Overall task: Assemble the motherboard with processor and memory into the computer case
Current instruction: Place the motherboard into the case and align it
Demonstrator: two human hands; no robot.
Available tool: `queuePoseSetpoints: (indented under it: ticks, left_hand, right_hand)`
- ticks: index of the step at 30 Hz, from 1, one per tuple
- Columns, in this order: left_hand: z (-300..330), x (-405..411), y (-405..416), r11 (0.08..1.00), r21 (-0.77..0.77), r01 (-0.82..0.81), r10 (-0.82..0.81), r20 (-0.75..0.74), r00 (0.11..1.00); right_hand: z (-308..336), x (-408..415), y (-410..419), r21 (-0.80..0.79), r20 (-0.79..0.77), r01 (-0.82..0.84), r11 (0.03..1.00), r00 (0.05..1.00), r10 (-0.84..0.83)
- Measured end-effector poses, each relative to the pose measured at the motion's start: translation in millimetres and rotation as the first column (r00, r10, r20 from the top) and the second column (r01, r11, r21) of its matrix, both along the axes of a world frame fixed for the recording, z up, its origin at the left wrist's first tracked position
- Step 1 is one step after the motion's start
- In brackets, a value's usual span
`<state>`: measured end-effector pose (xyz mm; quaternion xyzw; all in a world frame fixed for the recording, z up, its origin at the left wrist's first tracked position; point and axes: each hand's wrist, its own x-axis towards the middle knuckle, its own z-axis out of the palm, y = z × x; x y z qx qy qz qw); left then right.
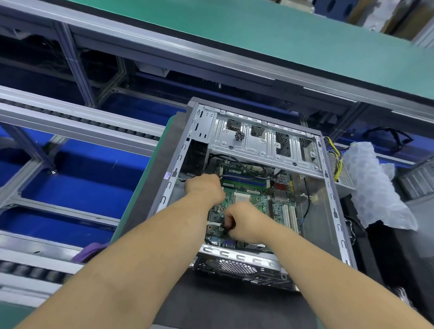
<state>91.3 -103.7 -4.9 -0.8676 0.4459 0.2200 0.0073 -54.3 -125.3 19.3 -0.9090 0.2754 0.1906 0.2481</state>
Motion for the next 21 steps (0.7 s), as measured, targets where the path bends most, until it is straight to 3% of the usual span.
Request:
queuePoseSetpoints:
  ticks: [4, 21]
  left_hand:
    - [-1.2, 0.6, 0.2, 1.000, 0.014, 0.000, 0.000, -0.008, 1.000]
    - [0.3, 0.4, -0.6, 0.999, 0.040, -0.024, 0.025, -0.018, 1.000]
  right_hand:
    - [-3.3, 1.7, 3.0, -0.029, -0.044, -0.074, 0.997, 0.996, 0.072]
    - [-5.7, 3.8, 4.2, -0.026, -0.032, -0.073, 0.997, 0.997, 0.072]
